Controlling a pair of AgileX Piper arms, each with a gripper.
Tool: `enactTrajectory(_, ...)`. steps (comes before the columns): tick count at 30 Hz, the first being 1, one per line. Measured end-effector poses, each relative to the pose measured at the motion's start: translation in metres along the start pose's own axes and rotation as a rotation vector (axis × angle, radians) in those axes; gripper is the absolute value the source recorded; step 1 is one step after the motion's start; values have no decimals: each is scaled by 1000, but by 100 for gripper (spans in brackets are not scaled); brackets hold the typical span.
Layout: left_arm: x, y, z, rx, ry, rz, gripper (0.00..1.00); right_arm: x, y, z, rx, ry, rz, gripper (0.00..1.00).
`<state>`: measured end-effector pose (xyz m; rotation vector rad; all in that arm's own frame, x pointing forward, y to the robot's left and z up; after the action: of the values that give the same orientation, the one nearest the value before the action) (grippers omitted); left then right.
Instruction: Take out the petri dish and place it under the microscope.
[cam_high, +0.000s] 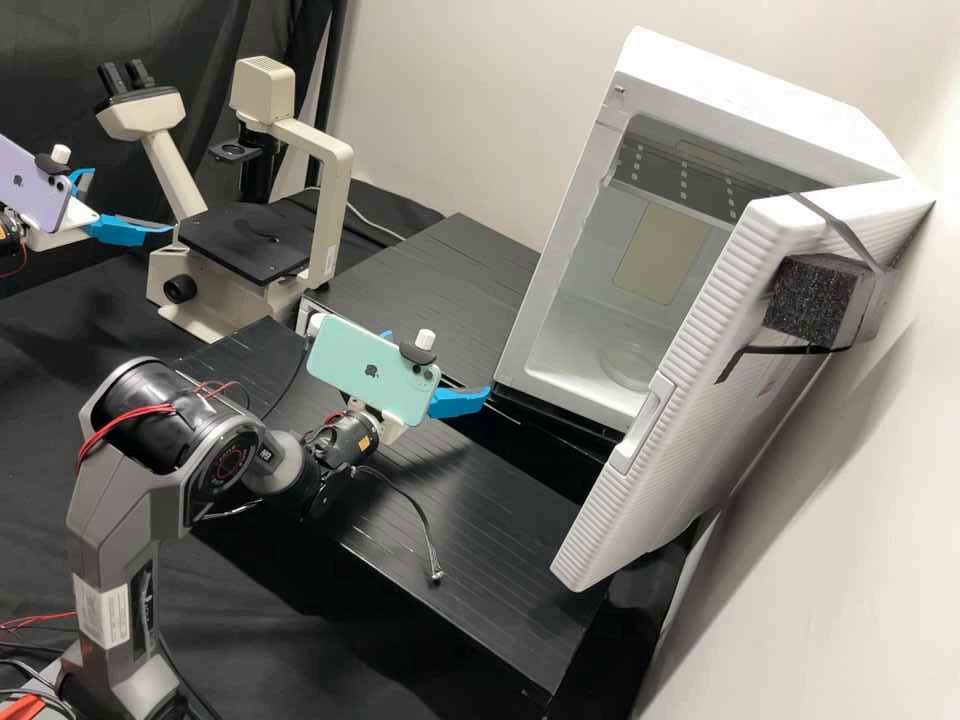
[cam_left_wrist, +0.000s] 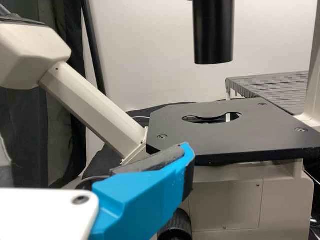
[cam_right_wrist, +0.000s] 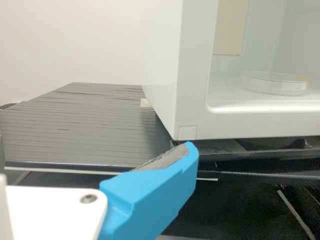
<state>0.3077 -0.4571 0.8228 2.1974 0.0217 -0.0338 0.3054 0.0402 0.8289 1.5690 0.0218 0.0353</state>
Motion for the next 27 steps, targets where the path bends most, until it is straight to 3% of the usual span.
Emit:
enactTrajectory(10,0,0,0,0,0,0,100,0,1,1,-1,-2,2,100)
enactTrajectory(14,0,0,0,0,0,0,100,-5,8,11,-23,0,19,100)
enactTrajectory(22,0,0,0,0,0,0,100,-15,51,45,16,-49,165,100)
enactTrajectory(27,0,0,0,0,0,0,100,-6,81,53,9,-43,246,100)
